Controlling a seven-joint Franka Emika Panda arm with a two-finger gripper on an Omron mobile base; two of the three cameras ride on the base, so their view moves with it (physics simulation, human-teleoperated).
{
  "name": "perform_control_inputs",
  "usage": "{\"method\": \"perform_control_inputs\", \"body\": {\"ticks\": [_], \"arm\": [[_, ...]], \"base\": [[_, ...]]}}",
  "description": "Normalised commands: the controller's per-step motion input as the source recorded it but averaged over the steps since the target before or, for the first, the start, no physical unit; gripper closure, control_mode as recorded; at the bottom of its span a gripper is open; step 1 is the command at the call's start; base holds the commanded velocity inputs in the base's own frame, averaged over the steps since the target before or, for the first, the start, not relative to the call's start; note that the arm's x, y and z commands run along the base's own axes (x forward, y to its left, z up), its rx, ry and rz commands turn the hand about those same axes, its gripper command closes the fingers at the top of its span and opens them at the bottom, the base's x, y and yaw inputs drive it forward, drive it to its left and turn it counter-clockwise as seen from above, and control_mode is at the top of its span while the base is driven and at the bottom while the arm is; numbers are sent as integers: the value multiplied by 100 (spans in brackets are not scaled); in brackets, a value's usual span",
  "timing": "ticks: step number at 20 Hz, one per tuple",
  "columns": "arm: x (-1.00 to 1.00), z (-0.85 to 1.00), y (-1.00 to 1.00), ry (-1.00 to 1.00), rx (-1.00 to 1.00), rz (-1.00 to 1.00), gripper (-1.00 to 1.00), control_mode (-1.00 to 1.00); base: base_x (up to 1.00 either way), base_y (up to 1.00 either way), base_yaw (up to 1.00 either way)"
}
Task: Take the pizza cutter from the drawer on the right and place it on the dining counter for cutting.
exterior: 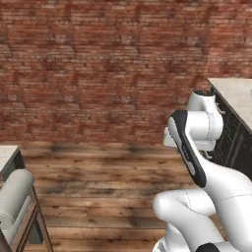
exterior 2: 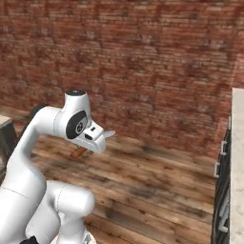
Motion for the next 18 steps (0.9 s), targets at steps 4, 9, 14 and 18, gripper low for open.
{"method": "perform_control_inputs", "body": {"ticks": [4,9,14,18], "arm": [[0,0,0,0,0,0,100,100],[0,0,0,0,0,0,100,100],[0,0,0,0,0,0,100,100],[0,0,0,0,0,0,100,100]], "base": [[0,30,95],[5,3,91],[31,-9,78],[44,-4,72]]}}
